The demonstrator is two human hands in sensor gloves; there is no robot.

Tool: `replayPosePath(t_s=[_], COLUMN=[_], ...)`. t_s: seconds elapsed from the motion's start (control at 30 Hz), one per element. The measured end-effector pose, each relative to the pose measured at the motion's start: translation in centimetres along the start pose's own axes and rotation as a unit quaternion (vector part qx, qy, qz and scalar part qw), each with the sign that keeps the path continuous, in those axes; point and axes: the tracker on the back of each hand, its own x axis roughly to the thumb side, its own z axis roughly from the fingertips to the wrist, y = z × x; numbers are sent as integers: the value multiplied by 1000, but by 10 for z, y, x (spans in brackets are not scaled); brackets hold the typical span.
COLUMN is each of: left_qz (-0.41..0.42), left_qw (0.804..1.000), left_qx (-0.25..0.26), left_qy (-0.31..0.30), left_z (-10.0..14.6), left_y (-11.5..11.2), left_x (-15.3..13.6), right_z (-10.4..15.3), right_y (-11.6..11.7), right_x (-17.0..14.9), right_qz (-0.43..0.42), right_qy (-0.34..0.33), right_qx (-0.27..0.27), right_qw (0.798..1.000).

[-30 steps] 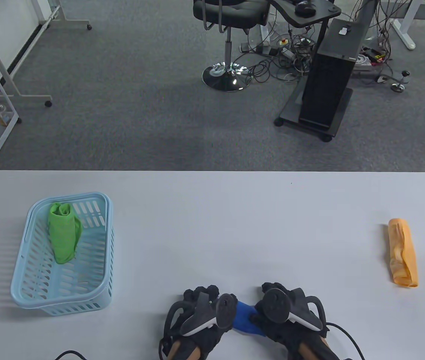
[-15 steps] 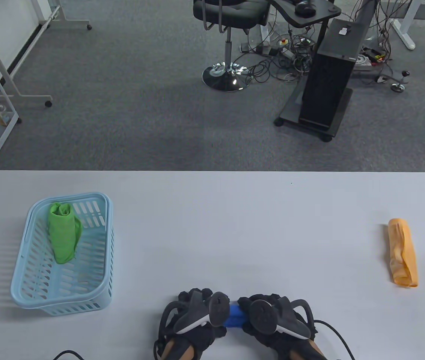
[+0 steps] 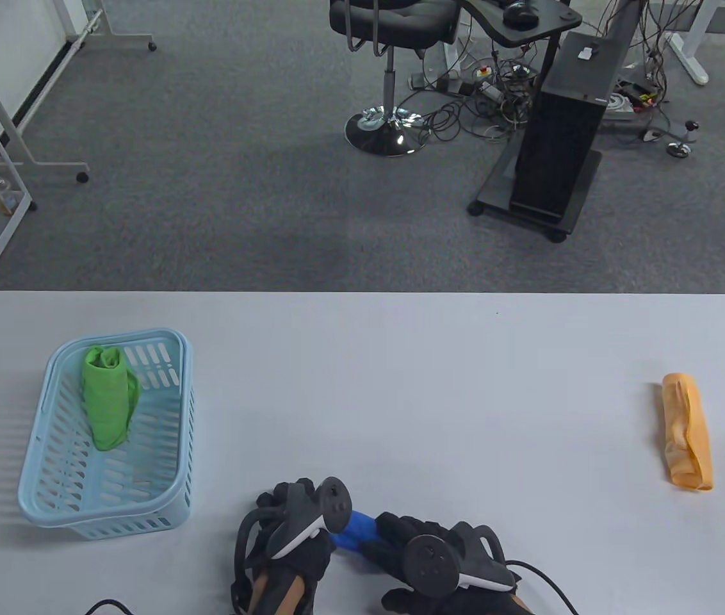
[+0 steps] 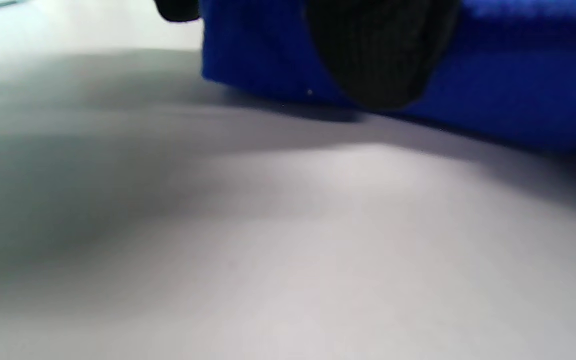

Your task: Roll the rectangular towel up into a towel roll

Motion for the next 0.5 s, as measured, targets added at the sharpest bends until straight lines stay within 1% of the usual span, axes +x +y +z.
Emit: replayPosePath(t_s=[0.03, 0.07, 0.13, 0.2, 0.27, 0.37, 0.4, 0.43, 0.47, 0.5], left_qz=[-2, -10, -12, -23, -1, 39, 46, 74, 85, 100], left_qw=[1000, 1000, 1000, 999, 997, 989, 986, 974, 971, 970], left_qx=[5, 11, 20, 42, 78, 143, 157, 211, 222, 220], left_qy=[-4, -6, -8, 2, -8, -14, -17, -36, -39, -38], left_z=[0, 0, 3, 8, 15, 27, 29, 32, 32, 33], left_y=[0, 0, 4, 11, 21, 32, 33, 36, 37, 39], left_x=[1, 2, 4, 5, 3, -4, -5, -9, -10, -12], right_z=[0, -1, 0, 0, -1, -2, -2, -2, -3, -3], right_y=[3, 5, 4, 4, 4, 2, 2, 0, -2, -6], right_x=[0, 1, 3, 1, -3, -12, -14, -22, -26, -36], right_qz=[13, 28, 58, 59, 51, 84, 86, 90, 94, 102], right_qy=[5, 12, 22, 29, 39, 72, 78, 103, 112, 135], right_qx=[13, 9, -21, -34, -45, -61, -61, -62, -60, -58], right_qw=[1000, 999, 998, 997, 997, 992, 991, 989, 987, 984])
